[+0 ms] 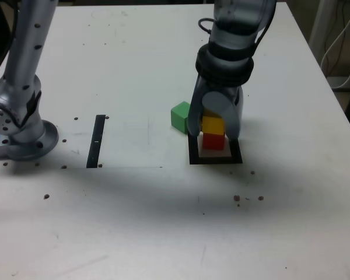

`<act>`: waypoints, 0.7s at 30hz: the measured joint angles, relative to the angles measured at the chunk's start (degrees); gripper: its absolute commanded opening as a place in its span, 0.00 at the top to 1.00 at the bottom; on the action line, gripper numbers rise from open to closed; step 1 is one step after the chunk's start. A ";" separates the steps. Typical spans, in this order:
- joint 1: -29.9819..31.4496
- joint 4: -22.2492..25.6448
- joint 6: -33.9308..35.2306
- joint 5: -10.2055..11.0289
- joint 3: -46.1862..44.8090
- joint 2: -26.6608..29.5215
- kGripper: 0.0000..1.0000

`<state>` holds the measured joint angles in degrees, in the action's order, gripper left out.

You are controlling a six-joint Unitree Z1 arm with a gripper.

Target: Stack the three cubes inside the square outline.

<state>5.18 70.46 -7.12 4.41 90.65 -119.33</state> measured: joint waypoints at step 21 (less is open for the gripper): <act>-0.53 4.54 -0.15 3.56 -0.20 9.07 0.01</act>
<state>4.65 75.00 -7.27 7.97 90.45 -110.26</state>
